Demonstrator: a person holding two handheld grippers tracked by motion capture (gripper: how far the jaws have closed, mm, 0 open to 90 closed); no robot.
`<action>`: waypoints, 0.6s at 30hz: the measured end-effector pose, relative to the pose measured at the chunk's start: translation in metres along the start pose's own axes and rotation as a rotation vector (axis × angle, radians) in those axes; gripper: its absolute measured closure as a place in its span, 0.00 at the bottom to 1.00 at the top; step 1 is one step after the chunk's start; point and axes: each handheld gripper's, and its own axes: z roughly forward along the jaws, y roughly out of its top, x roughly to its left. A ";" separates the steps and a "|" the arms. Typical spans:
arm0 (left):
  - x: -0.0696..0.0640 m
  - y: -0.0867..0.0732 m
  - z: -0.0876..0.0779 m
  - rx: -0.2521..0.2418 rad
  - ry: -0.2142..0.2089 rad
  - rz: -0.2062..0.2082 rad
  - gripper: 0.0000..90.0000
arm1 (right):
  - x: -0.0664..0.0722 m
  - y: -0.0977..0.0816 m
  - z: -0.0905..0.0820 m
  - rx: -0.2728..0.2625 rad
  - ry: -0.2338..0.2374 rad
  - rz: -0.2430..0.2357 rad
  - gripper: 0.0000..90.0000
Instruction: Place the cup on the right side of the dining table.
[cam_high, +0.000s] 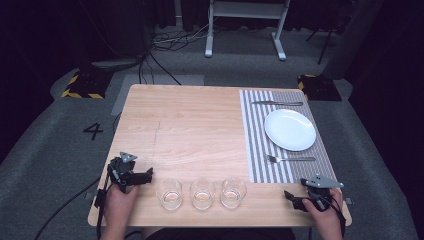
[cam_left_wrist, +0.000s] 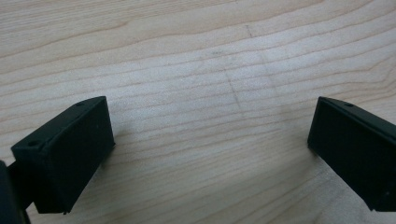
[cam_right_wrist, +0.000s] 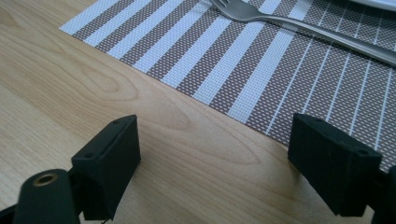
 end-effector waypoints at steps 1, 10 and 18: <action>0.000 0.000 0.000 -0.002 0.000 -0.004 0.01 | 0.000 0.000 0.000 0.000 0.000 0.000 0.19; 0.003 0.002 0.001 0.000 -0.013 0.010 0.01 | 0.000 0.000 0.000 0.003 -0.002 0.004 0.19; 0.003 0.002 0.002 -0.004 -0.018 0.012 0.01 | 0.003 0.001 0.001 0.001 -0.021 0.023 0.19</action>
